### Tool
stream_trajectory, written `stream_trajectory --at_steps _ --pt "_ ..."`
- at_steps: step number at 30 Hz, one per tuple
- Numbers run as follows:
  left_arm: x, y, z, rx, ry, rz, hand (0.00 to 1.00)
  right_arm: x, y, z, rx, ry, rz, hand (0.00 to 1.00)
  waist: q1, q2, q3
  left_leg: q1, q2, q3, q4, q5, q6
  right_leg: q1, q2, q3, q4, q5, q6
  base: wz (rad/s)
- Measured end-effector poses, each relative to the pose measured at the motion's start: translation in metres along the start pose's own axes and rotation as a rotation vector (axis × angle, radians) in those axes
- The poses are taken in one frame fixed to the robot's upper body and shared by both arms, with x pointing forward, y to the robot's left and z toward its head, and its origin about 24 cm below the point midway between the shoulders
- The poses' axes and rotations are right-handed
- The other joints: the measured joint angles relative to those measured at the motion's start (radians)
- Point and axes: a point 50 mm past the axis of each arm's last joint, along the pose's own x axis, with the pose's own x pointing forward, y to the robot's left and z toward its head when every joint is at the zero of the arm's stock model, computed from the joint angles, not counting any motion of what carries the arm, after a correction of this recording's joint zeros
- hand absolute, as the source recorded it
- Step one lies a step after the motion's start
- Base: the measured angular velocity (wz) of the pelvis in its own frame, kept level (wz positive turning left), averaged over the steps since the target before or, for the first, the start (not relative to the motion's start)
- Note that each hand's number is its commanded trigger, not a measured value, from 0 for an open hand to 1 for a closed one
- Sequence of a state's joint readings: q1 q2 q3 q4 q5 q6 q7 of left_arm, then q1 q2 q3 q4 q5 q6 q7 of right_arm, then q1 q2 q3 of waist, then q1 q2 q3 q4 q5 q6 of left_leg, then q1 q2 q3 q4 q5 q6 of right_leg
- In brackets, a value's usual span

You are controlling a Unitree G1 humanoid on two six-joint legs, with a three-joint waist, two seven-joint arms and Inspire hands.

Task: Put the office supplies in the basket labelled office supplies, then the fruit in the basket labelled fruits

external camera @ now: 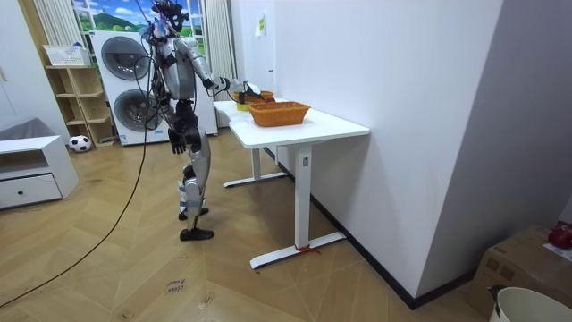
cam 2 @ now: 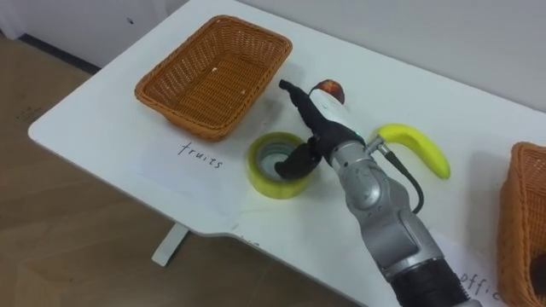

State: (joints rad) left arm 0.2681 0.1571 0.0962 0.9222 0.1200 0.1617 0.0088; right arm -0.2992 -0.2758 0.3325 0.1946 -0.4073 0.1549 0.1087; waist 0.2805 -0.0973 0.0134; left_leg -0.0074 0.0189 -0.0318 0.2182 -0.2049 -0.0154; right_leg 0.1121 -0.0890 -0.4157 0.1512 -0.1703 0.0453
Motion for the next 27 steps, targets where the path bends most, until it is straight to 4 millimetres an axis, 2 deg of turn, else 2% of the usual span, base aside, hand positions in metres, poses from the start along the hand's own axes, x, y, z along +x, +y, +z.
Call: stream_trajectory --at_steps 14,27 --pt "0.000 0.005 0.000 -0.001 0.007 0.009 0.00 -0.001 0.003 -0.004 -0.068 0.039 0.104 0.00 0.000 -0.019 -0.0083 -0.003 0.002 0.000 0.001 0.000 0.000 0.001 0.002 0.001 0.001 0.000 0.000 0.00" --pt "0.001 0.005 0.002 0.003 0.012 -0.005 0.00 -0.002 0.000 -0.013 -0.033 0.095 0.191 0.00 0.003 -0.018 -0.0016 -0.005 0.002 0.001 -0.007 -0.001 0.000 -0.001 0.003 0.000 0.001 0.000 0.000 0.00"
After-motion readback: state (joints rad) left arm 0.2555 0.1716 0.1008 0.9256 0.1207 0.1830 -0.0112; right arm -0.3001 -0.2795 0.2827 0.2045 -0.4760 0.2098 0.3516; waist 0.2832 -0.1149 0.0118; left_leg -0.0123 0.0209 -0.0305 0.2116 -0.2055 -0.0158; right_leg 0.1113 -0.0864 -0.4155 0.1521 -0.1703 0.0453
